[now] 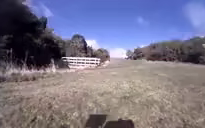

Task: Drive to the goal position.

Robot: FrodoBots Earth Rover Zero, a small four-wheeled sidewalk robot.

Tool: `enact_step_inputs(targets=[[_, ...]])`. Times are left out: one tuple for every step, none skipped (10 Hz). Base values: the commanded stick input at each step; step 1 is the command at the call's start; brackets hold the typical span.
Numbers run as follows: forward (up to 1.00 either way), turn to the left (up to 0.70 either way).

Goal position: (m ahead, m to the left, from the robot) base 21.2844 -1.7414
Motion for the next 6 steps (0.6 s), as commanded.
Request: enact_step_inputs(targets=[[0.00, -0.22], [0.00, -0.47], [0.19, -0.60], [0.47, -0.46], [0.70, -0.35], [0.70, -0.35]])
